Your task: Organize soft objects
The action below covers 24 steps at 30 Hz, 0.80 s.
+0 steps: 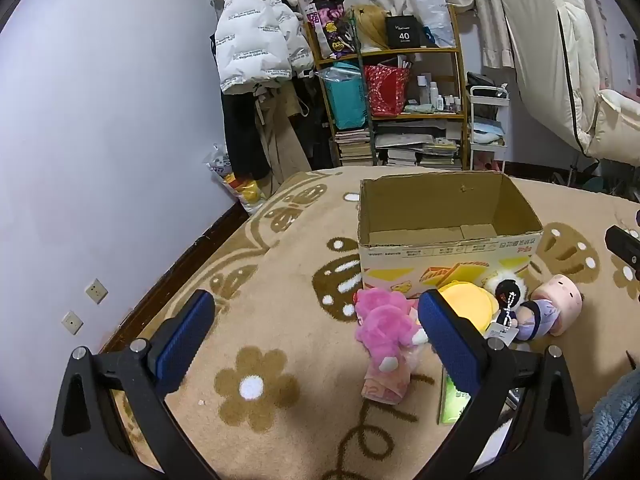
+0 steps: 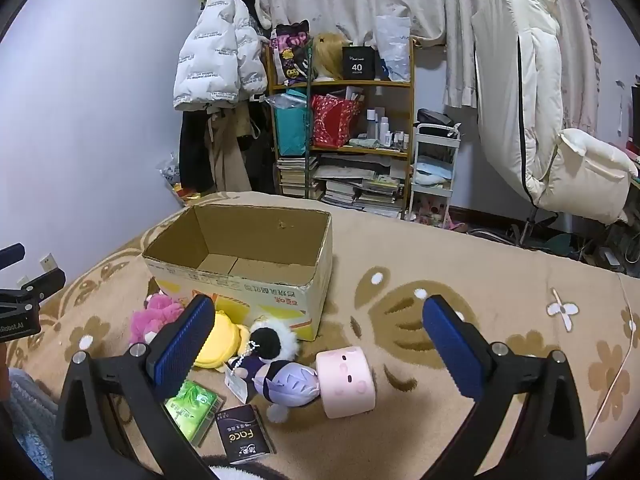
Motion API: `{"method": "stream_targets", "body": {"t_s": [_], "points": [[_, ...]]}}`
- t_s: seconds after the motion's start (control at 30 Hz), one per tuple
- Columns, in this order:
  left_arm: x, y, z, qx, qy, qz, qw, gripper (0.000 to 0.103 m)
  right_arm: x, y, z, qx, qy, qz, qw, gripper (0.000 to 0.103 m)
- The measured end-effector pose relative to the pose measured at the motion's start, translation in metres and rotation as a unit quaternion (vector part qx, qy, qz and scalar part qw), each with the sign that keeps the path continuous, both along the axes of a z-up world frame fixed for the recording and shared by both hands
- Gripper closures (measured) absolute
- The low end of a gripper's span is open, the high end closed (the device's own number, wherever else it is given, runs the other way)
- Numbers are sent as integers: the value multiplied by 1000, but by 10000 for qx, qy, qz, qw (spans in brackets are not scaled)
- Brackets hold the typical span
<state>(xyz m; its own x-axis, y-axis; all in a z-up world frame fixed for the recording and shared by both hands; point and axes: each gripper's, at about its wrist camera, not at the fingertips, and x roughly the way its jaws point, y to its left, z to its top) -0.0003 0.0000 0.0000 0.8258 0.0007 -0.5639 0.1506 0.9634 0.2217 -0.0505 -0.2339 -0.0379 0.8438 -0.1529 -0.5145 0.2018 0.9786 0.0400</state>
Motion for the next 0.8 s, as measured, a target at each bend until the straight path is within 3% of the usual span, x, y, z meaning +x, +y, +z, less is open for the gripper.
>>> {"method": "stream_targets", "body": {"t_s": [0.8], "points": [[2, -1, -5, 13, 63, 42, 10000, 2, 1, -1, -2, 108, 31, 5, 9999, 0]]}}
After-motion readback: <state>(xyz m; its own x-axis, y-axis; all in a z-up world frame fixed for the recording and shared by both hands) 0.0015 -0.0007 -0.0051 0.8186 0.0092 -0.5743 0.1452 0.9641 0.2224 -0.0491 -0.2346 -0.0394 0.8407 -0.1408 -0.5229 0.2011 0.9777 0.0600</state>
